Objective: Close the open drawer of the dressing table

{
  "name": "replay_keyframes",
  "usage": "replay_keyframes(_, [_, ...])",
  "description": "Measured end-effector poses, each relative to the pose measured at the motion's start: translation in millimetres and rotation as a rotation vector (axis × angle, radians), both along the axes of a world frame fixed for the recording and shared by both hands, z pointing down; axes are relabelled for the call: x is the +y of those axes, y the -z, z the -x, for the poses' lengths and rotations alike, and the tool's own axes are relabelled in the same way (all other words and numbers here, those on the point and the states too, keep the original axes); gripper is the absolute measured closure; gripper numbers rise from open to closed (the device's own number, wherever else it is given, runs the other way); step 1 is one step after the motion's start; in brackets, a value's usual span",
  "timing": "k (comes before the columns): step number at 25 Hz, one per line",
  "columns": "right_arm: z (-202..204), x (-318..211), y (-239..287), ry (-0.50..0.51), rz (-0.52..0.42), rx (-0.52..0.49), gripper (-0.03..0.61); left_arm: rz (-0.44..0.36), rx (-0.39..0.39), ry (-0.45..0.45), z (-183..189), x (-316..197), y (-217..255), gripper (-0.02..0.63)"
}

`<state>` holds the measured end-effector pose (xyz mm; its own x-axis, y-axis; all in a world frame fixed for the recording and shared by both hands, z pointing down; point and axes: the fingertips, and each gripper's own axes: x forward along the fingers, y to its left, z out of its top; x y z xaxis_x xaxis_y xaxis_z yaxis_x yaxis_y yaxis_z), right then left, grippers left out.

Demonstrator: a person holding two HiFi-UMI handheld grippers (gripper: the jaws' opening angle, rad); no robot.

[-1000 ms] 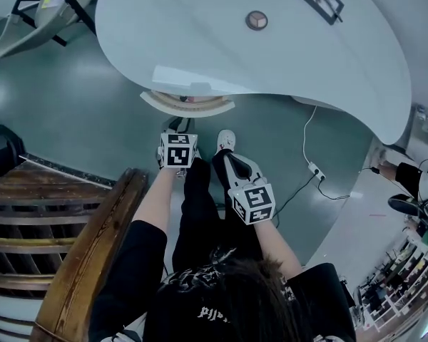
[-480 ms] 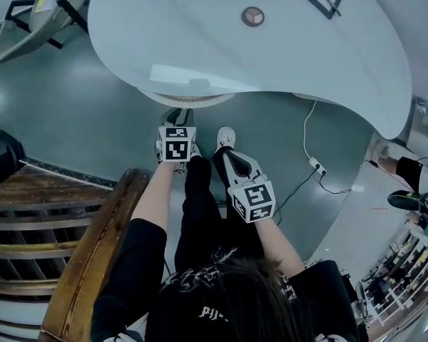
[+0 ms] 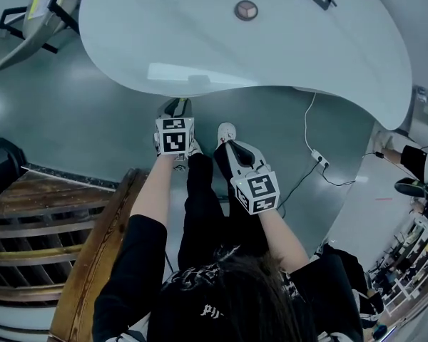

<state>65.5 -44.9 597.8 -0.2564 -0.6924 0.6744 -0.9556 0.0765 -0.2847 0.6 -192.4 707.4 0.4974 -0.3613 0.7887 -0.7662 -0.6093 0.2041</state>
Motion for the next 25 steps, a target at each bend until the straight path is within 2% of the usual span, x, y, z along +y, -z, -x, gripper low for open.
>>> replay_keyframes(12, [-13.1, -22.7, -2.2, -0.022, -0.033, 0.004, 0.552, -0.023, 0.024, -0.021, -9.0, -13.4, -4.0, 0.5])
replay_keyframes(25, [-18.0, -49.5, -0.8, -0.083, -0.069, -0.025, 0.552, -0.046, 0.058, 0.0, -21.6, -34.3, -4.8, 0.5])
